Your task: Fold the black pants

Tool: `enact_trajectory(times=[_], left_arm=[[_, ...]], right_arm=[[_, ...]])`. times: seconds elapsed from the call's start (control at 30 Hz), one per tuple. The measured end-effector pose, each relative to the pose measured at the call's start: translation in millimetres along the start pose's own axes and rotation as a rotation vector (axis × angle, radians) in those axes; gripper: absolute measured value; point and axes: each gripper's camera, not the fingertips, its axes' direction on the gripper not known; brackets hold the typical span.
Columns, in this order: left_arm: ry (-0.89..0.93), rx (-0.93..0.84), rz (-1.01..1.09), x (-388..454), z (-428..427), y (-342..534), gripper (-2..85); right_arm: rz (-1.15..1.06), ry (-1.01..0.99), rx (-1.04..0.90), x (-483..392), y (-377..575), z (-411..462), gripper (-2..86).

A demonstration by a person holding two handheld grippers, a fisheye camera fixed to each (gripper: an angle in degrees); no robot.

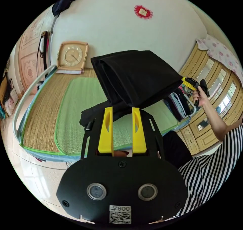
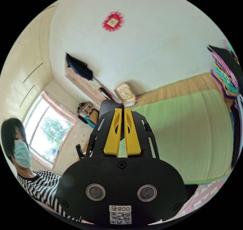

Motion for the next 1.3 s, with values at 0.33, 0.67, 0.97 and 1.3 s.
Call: enact_trajectory(times=[0.33, 0.67, 0.97, 1.3], left_arm=[[0.088, -0.345, -0.162, -23, 24, 33, 11.6], [-0.029, -0.464, -0.362, -59, 36, 6, 13.0], [-0.048, -0.468, -0.355, -68, 14, 0, 12.1], [-0.025, -0.444, -0.350, -84, -23, -5, 1.0]], right_arm=[[0.032, 0.219, -0.264, 68, 60, 82, 1.5], [-0.672, 0.273, -0.636, -59, 69, 293, 9.9], [-0.749, 0.361, -0.708, -75, 87, 367, 9.1], [-0.537, 0.233, -0.593, -42, 45, 322, 1.9]])
